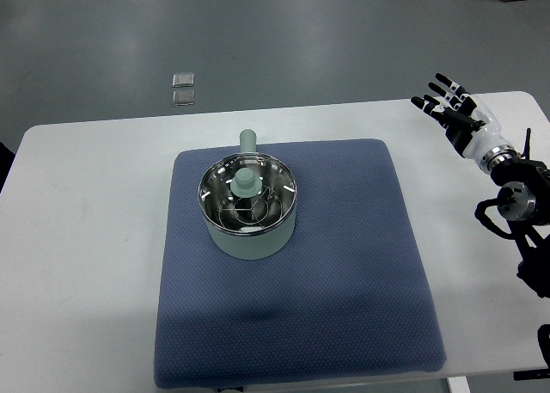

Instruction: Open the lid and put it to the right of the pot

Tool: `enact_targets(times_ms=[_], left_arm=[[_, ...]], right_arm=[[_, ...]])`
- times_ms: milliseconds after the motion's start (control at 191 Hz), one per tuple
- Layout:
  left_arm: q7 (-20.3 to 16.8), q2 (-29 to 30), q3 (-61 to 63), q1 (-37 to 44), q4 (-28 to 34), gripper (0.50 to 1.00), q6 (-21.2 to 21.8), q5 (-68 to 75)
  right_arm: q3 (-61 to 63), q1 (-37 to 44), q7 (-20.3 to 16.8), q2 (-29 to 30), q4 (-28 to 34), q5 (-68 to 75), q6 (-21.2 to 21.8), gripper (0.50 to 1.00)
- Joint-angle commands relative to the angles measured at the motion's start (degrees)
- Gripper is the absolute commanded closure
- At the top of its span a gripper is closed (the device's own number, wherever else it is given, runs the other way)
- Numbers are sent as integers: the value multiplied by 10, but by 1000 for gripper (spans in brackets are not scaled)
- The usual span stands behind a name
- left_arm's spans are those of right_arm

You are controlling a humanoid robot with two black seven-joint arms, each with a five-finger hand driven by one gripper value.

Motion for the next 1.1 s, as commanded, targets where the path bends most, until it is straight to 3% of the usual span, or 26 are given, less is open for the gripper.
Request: enact_targets(times_ms=[0, 530, 724, 928, 933, 965, 1096], left_arm=[[0, 0, 0, 0, 0, 500, 0, 0], [0, 0, 0, 0, 0, 500, 0, 0], [0, 0, 0, 0, 0, 500, 0, 0], [0, 0, 0, 0, 0, 500, 0, 0], [0, 0, 0, 0, 0, 500, 0, 0], [0, 0, 0, 0, 0, 500, 0, 0], [0, 0, 0, 0, 0, 500, 0, 0]], right_arm=[[0, 0, 0, -1, 0, 0, 1, 576], [-17, 2, -1, -3, 13, -10, 9, 576], [-62, 14, 4, -37, 20, -3, 9, 581], [-171, 52, 45, -83, 26, 0, 5, 589], [-209, 71, 60, -98, 27, 1, 2, 591], [-241, 90, 71, -109, 27, 7, 1, 593], [-329, 145, 85, -137, 34, 37, 1, 595]])
